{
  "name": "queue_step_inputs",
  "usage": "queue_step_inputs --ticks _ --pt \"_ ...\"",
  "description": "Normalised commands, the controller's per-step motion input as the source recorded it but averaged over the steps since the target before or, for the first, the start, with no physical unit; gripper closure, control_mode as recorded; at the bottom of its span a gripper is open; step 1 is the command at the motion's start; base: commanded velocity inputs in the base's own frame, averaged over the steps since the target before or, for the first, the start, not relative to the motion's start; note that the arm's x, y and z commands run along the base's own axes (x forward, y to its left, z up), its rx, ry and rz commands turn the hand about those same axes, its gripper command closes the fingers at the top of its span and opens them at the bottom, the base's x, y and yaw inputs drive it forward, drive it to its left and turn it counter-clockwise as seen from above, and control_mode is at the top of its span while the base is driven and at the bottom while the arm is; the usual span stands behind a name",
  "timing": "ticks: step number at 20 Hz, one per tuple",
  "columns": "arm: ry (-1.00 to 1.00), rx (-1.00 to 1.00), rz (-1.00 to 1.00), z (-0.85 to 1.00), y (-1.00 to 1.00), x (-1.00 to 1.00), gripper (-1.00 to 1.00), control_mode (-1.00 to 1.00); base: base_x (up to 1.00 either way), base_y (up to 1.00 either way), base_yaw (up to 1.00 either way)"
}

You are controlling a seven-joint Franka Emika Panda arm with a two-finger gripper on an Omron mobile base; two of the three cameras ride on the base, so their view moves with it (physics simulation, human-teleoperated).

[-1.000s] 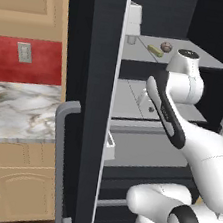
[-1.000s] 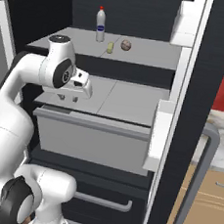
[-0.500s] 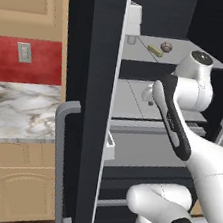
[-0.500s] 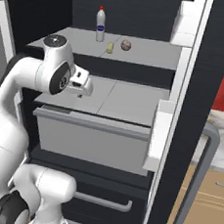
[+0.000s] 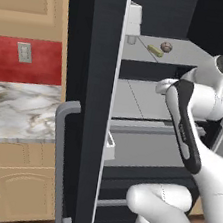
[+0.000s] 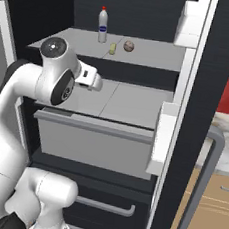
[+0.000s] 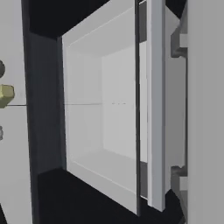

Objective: Pick the egg and butter from the fridge and place them by the bowl for mixing.

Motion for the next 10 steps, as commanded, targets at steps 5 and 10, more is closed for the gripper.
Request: queue_step_inputs --ticks 5,10 --pt "-0.08 -0.01 0.00 0.48 -0.29 -0.02 -1.00 -1.00 0.00 0.00 0.00" --pt "0.00 -0.02 0.00 0.45 -0.24 0.02 -1.00 -1.00 0.00 0.00 0.00"
